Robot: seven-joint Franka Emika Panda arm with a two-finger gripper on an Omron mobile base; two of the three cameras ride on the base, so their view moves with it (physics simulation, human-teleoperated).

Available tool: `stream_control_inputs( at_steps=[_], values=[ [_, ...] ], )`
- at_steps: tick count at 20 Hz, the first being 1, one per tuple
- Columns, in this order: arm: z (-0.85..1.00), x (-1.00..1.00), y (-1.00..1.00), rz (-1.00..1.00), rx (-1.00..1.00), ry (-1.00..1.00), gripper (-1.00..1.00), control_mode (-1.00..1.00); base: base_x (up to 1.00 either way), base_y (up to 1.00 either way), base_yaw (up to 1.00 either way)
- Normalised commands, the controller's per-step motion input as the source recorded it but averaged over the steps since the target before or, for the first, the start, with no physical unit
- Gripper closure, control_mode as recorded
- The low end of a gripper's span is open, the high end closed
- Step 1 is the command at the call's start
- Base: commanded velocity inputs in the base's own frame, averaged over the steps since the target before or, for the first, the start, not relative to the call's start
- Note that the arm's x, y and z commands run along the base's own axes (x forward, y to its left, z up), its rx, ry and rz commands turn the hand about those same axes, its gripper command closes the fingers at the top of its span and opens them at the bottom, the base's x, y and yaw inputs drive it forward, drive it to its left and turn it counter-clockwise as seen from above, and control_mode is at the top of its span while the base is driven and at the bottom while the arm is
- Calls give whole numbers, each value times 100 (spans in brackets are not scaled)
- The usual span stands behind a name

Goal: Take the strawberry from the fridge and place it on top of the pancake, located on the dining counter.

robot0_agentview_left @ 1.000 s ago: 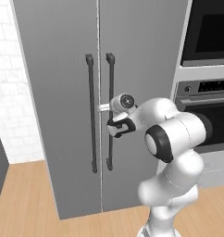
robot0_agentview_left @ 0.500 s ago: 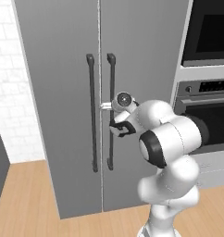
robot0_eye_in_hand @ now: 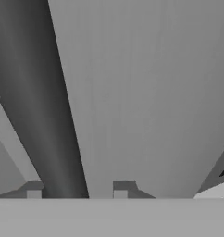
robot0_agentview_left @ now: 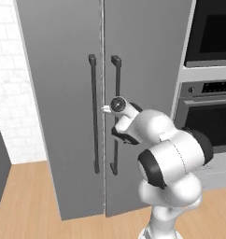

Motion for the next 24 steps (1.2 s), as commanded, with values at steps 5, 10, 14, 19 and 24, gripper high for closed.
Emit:
stream_control_inputs(
  at_steps=[5, 10, 14, 19, 24],
  values=[
    [-43, -80, -100, 0, 4, -21, 100, -100, 0, 0, 0],
    [-18, -93, -100, 0, 1, -9, 100, -100, 0, 0, 0],
    [0, -92, -100, 0, 1, 0, 100, -100, 0, 0, 0],
    [0, -88, -100, 0, 1, 0, 100, -100, 0, 0, 0],
    [-9, -76, -100, 0, 3, -4, 100, -100, 0, 0, 0]
  ],
)
